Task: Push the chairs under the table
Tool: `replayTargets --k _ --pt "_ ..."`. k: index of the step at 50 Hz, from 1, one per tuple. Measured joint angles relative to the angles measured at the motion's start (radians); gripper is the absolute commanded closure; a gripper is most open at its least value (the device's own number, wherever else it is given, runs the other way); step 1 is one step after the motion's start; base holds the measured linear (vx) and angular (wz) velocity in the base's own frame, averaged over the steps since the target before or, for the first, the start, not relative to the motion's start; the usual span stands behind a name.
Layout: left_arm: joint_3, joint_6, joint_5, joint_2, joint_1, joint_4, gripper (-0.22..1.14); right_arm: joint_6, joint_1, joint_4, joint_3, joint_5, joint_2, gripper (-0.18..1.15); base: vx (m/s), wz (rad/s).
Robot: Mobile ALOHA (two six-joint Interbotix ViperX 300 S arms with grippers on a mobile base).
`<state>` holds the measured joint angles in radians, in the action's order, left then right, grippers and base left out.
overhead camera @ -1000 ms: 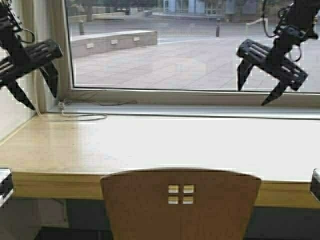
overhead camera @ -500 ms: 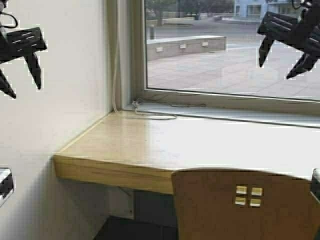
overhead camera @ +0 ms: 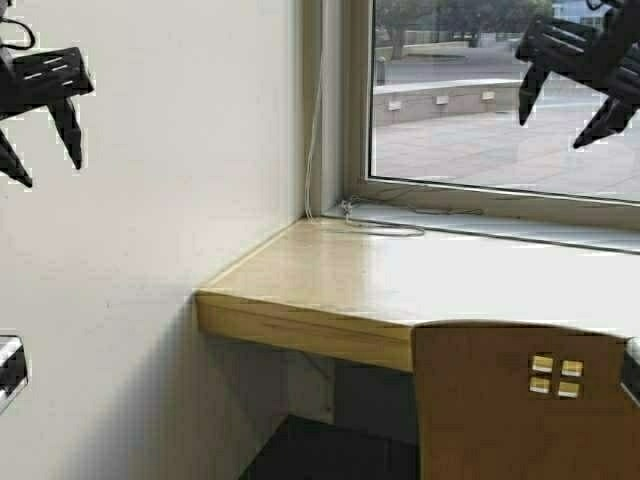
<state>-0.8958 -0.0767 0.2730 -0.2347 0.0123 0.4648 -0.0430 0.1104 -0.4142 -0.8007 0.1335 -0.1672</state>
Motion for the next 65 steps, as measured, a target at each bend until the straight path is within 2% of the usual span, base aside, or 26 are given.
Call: replayTargets --k 32,65 --pt "0.000 0.000 -0.034 -0.054 0.003 0.003 0.05 0.000 0.015 0.020 0.026 -0.006 -0.052 0.02 -0.30 0.13" --pt "0.023 0.005 -0.034 -0.023 0.002 0.011 0.05 0.000 0.015 0.040 0.044 -0.012 0.018 0.02 -0.36 0.16"
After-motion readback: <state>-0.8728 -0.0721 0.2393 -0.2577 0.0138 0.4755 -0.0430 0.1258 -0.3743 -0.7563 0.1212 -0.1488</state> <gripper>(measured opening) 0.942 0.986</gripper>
